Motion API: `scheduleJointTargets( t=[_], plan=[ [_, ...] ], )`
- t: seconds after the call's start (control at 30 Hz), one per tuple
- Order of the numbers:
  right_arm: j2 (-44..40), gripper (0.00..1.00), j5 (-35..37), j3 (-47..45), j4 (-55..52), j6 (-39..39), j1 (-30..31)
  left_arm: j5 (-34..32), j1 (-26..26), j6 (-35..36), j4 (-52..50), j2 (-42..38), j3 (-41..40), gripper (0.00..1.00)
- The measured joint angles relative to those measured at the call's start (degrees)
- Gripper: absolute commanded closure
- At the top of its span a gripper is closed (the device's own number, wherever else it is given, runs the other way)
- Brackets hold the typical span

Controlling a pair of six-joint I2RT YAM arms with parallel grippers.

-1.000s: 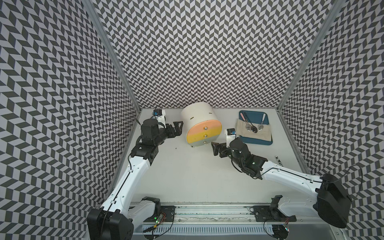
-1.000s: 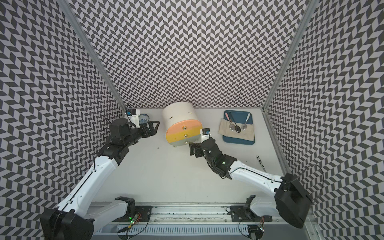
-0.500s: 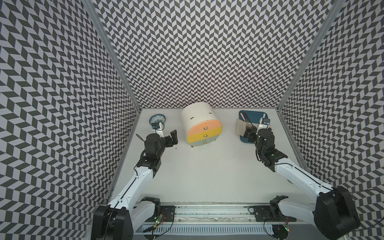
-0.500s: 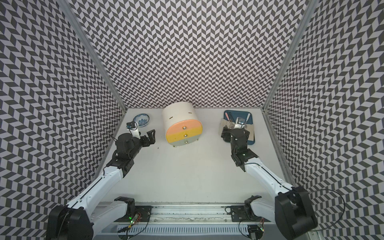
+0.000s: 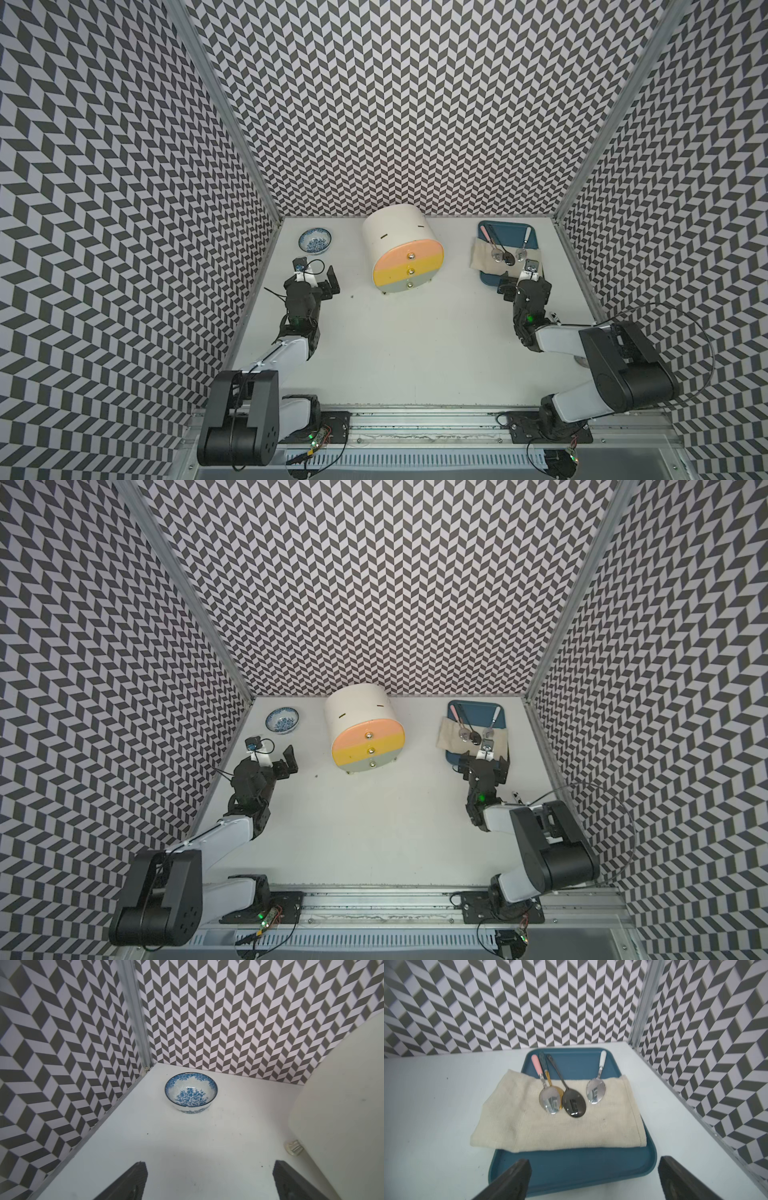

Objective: Place the transparent tape into the drawer according to color
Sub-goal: Reset both arms

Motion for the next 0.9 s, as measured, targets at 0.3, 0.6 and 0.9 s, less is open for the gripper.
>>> scheduleJointTargets(
  t=[0.3,0.6,0.9],
  plan=[
    [-0.37,0.0,-4.17,-11.39,20.57,-1.42,-2.23,4.02,0.11,3.39,16.35,10.49,-4.76,0.0],
    [2.64,0.0,-5.7,-14.86,32.79,-2.56,-2.34,6.19,0.11,4.37,26.69,16.15,-6.64,0.0],
    [4.07,0.0,-5.88,-14.29,36.33,-3.56,-1.97,6.49,0.11,4.59,28.35,16.13,-6.62,0.0]
  ],
)
